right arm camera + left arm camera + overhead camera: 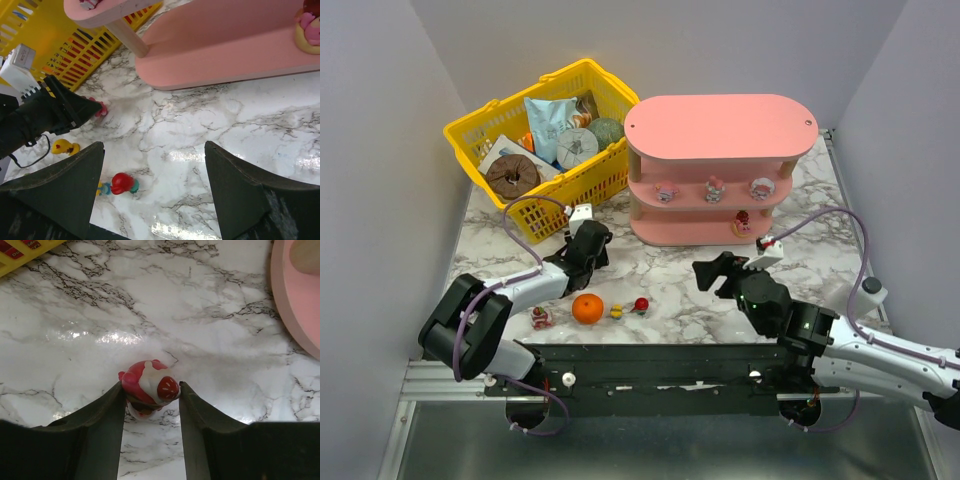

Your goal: Place and organize the plastic toys onto the shelf

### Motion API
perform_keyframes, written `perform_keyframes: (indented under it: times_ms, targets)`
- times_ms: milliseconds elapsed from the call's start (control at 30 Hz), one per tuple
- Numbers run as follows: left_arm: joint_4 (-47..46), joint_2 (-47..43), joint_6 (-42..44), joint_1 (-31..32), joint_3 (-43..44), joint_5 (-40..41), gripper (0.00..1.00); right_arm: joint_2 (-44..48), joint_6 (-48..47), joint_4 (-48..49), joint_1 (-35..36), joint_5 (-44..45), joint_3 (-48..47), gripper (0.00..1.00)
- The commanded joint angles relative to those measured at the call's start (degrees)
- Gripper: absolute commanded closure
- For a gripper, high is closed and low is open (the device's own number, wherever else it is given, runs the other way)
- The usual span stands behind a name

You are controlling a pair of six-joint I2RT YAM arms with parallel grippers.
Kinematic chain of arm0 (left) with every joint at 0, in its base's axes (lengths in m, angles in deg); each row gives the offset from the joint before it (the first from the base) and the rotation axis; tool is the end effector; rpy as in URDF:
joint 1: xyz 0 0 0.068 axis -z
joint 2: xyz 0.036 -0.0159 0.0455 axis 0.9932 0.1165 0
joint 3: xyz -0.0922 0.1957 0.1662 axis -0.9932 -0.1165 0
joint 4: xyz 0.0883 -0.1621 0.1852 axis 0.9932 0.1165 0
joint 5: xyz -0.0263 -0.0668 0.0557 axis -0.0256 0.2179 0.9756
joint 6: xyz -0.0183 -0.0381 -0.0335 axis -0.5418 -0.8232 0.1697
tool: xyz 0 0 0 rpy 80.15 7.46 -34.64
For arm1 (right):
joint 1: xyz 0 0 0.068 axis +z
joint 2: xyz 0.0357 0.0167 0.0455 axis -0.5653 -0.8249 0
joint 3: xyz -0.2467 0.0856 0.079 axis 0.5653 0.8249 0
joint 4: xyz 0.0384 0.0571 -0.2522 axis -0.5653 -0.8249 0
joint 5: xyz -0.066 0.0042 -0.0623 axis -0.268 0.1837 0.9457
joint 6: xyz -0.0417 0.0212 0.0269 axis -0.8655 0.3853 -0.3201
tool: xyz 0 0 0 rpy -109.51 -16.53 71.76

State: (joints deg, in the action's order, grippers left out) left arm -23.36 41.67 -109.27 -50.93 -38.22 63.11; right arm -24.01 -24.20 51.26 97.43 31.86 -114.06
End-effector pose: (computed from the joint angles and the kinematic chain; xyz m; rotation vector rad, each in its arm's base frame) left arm 0.2327 -0.1306 0.1640 -0.2523 2.2472 -0.1376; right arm 0.0977 0.1398 0.2538 0.1952 1.8611 0.6236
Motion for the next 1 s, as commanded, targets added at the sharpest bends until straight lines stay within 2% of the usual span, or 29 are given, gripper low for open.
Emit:
perform_keyframes:
  times_ms: [0, 200, 433, 667, 967]
  targets:
    - [-5.9, -1.6, -1.9, 1.9, -0.3, 0.7, 0.80, 2.6, 0.2, -4.0, -0.1, 3.5, 0.2, 0.11]
    - [-8.2, -1.4, -2.6, 6.5, 2.8, 2.4, 0.80, 7.0, 0.7, -7.0, -0.2, 4.6, 0.3, 0.11]
    - [-9.7, 6.9, -4.9, 11.7, 10.4, 5.0, 0.81, 10.3, 0.8, -9.9, -0.2, 5.6, -0.1, 0.11]
    - [-8.5, 14.8, -7.6, 14.0, 18.9, 6.2, 0.81, 13.3, 0.8, -13.0, -0.2, 6.6, -0.9, 0.11]
    - [-6.6, 19.5, -7.0, 16.0, 22.6, 8.4, 0.78, 15.9, 0.8, -14.9, -0.2, 7.0, -0.7, 0.11]
